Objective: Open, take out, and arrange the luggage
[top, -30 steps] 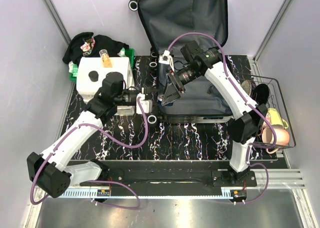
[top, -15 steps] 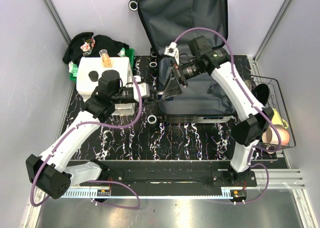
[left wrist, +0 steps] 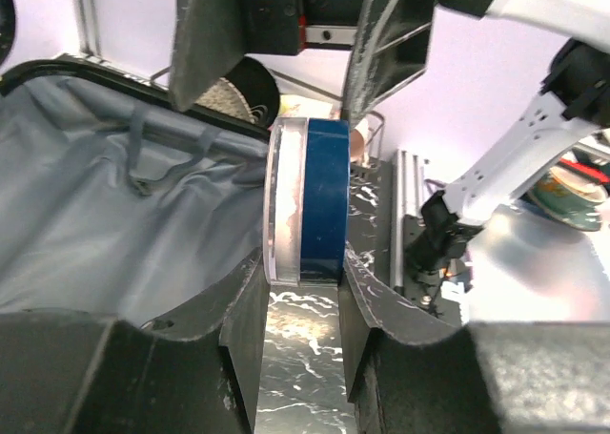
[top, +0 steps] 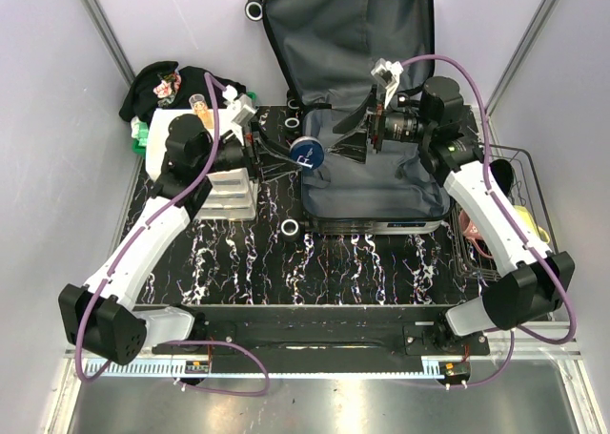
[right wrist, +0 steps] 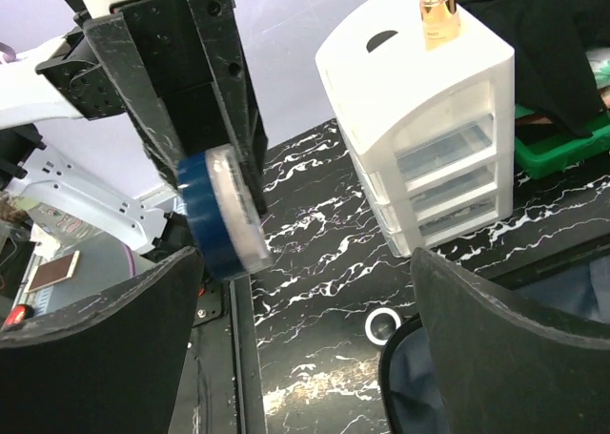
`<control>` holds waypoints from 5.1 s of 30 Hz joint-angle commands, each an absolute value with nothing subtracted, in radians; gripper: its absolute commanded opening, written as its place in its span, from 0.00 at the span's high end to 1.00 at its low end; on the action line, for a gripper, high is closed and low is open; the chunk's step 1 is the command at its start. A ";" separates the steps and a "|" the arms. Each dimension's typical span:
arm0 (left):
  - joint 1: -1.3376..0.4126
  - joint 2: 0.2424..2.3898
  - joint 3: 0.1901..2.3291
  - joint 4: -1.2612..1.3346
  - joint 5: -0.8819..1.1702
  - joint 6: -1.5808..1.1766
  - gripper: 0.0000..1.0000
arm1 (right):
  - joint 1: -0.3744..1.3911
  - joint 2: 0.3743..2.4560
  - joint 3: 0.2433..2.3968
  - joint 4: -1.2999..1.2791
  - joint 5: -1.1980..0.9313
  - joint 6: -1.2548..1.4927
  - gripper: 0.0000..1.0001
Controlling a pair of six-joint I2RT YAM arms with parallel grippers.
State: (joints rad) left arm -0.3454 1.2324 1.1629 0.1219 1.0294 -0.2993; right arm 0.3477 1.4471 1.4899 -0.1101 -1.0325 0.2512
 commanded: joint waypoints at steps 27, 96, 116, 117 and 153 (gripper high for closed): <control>-0.341 1.243 1.207 0.217 1.098 -0.414 1.00 | 0.463 1.506 1.473 0.198 -1.186 0.457 0.49; -0.499 1.101 1.272 -0.175 0.695 0.586 0.74 | 0.492 1.678 1.635 0.137 -1.262 0.729 0.33; 0.227 0.811 1.086 -0.529 0.480 0.123 0.83 | 0.313 1.687 1.683 0.058 -1.149 0.652 0.13; 0.263 0.816 1.086 -0.543 0.463 0.124 0.83 | 0.313 1.687 1.684 0.058 -1.149 0.653 0.13; 0.252 1.382 1.309 -0.422 0.296 0.063 0.65 | 0.307 1.628 1.614 0.040 -1.151 0.635 0.14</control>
State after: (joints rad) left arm 0.2668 1.3624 1.2881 -0.5308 0.3099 0.0822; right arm 0.3065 1.6741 1.6089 0.0280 -1.1446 0.6476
